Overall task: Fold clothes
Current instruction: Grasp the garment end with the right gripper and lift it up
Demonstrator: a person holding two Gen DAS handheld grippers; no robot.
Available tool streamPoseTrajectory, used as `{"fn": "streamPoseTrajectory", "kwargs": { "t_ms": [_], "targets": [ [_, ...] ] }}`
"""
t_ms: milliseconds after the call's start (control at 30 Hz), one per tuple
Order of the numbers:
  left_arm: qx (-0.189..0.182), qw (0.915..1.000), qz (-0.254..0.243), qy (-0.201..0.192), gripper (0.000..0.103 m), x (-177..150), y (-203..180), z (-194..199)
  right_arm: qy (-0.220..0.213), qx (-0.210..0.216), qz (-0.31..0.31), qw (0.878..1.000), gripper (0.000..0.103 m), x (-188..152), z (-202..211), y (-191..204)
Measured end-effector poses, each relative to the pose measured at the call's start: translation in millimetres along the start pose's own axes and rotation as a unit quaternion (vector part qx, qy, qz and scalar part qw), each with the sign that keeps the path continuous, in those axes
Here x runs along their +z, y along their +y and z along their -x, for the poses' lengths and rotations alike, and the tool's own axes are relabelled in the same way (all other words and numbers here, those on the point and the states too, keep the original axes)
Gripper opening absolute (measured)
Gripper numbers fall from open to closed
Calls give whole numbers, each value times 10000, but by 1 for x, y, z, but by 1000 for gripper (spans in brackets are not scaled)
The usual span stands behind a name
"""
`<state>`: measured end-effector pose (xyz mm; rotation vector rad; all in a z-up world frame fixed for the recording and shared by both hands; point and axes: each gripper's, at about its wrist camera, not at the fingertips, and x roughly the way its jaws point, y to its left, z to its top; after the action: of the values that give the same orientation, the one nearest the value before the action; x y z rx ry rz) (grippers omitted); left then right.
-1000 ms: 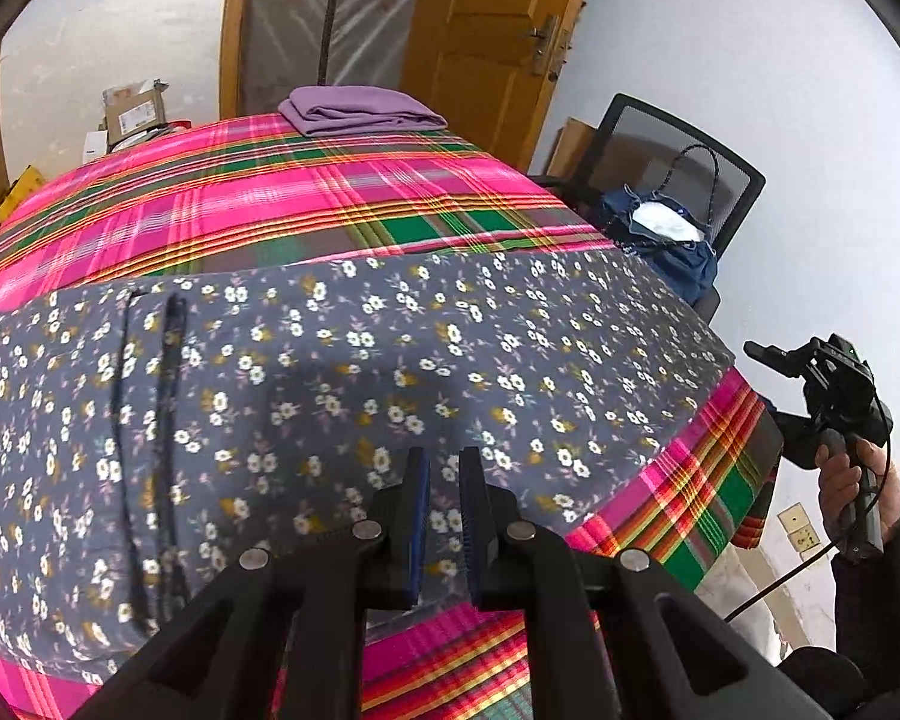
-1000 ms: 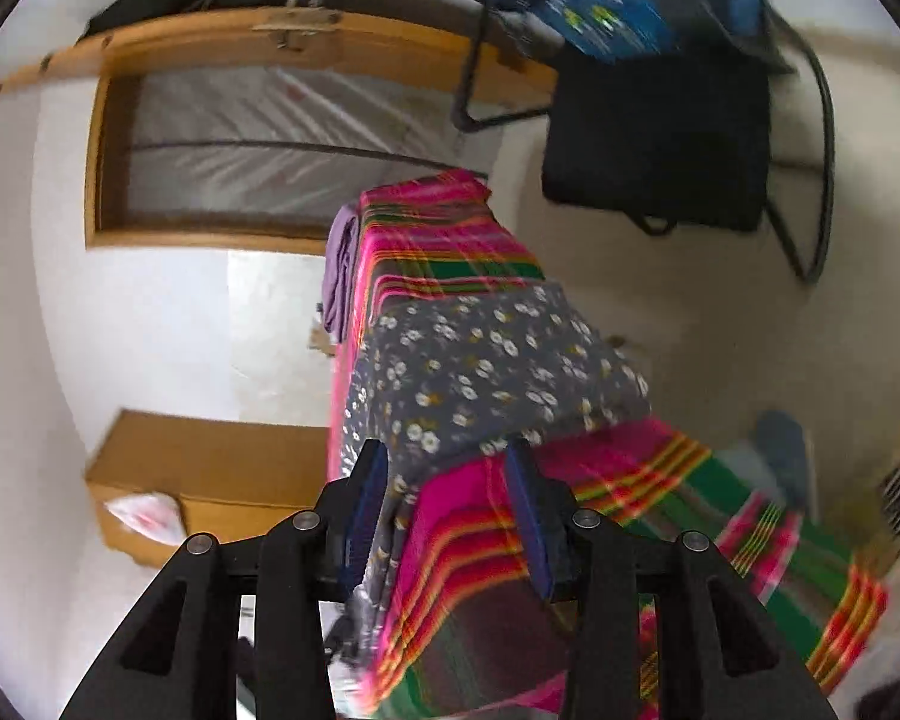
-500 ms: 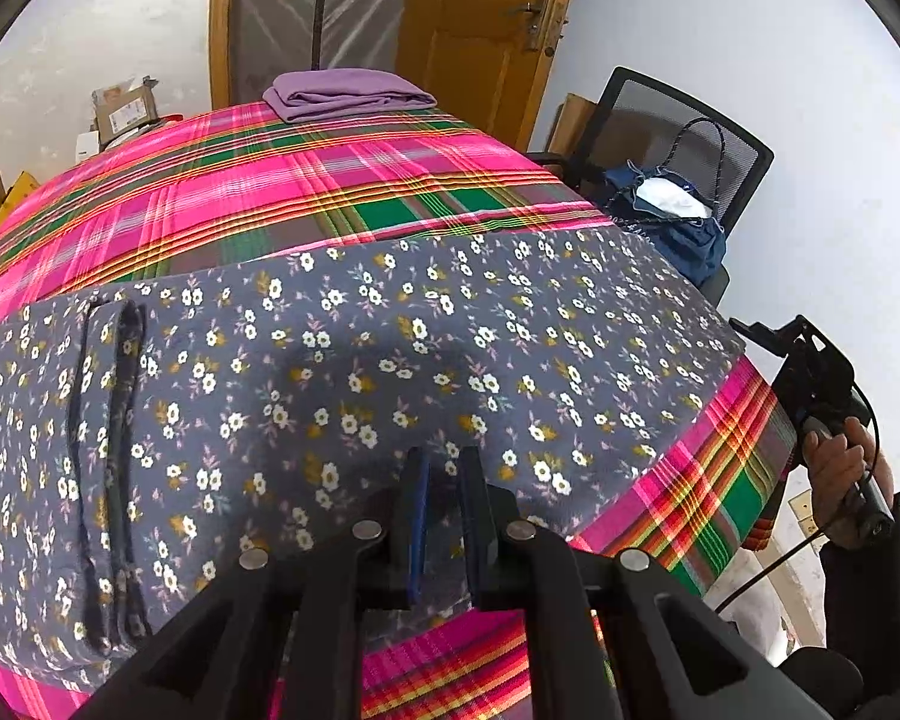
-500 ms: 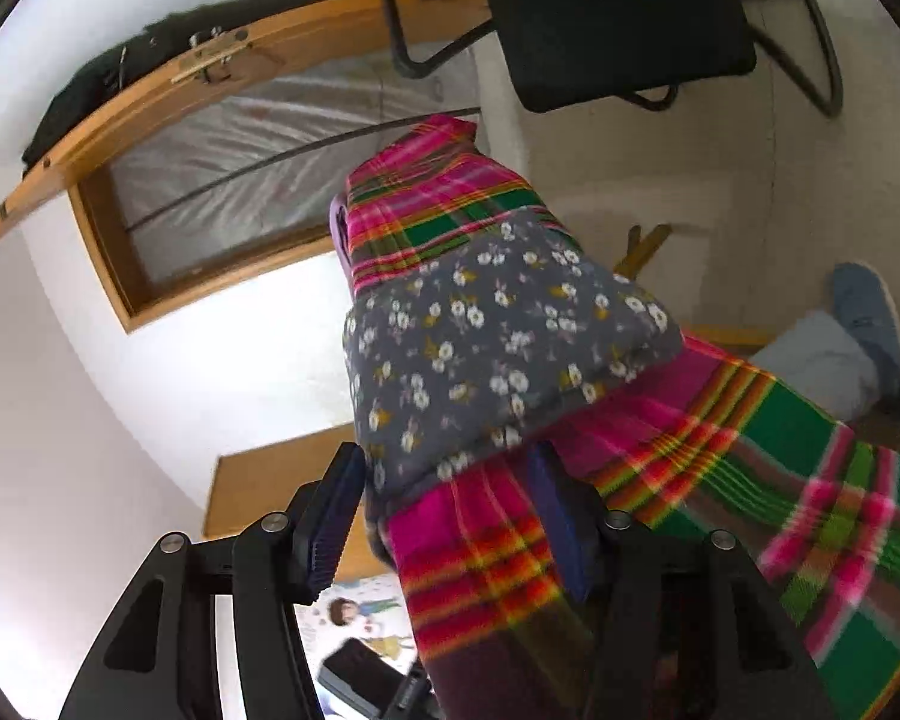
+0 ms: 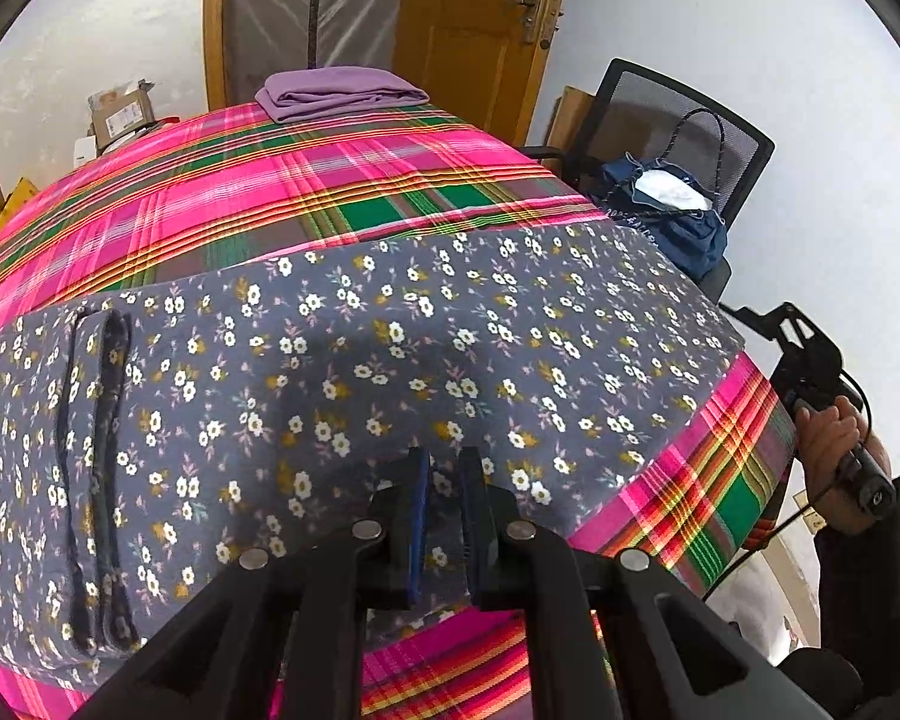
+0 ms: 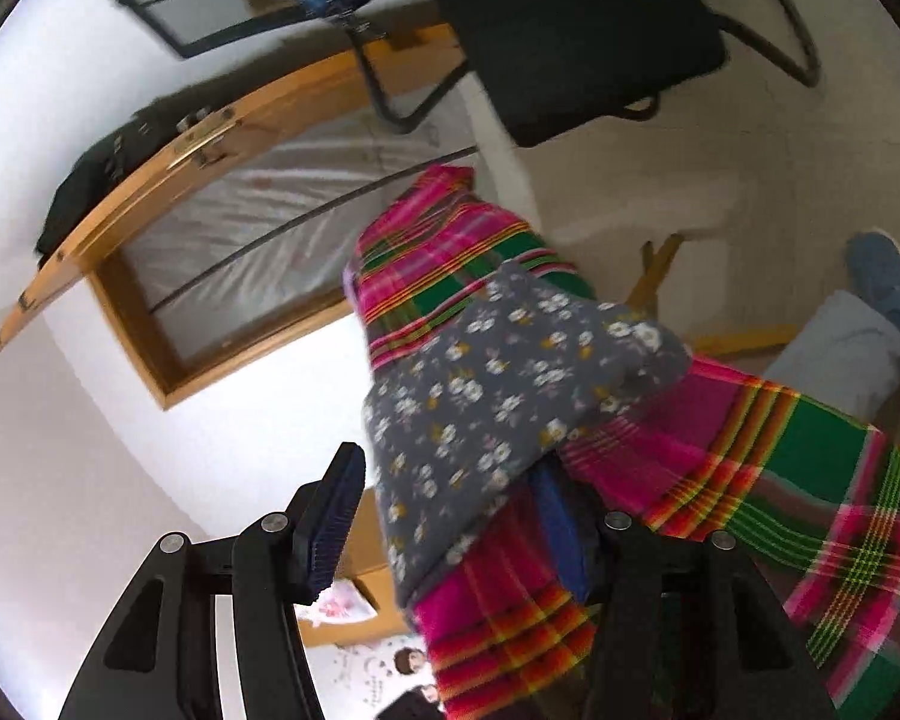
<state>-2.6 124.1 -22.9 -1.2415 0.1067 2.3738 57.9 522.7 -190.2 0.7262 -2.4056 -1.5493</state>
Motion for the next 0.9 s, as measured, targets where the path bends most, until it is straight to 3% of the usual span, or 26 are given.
{"fn": "streamPoseTrajectory", "kwargs": {
  "t_ms": [300, 333, 467, 567, 767, 900],
  "targets": [
    [-35, 10000, 62, -47, 9, 2, 1, 2, -98, -354, -367, 9987, 58, 13, -10, -5],
    [-41, 10000, 59, -51, 9, 2, 0, 2, -95, -347, -373, 9987, 56, 15, -10, -4],
    [-60, 9999, 51, -73, 9, 2, -1, 3, -228, -395, -159, 9988, 25, 17, -6, 3],
    [-62, 9999, 54, -113, 9, 2, -2, 6, -408, -445, 148, 9981, 10, 20, 1, 10],
    [-101, 9998, 52, -188, 9, 2, -1, 11, -570, -478, 881, 9933, 6, 15, 7, 34],
    [-167, 9994, 91, -294, 9, 1, 2, 18, -769, -440, 1678, 9818, 6, -1, 14, 69]
  ]
}}
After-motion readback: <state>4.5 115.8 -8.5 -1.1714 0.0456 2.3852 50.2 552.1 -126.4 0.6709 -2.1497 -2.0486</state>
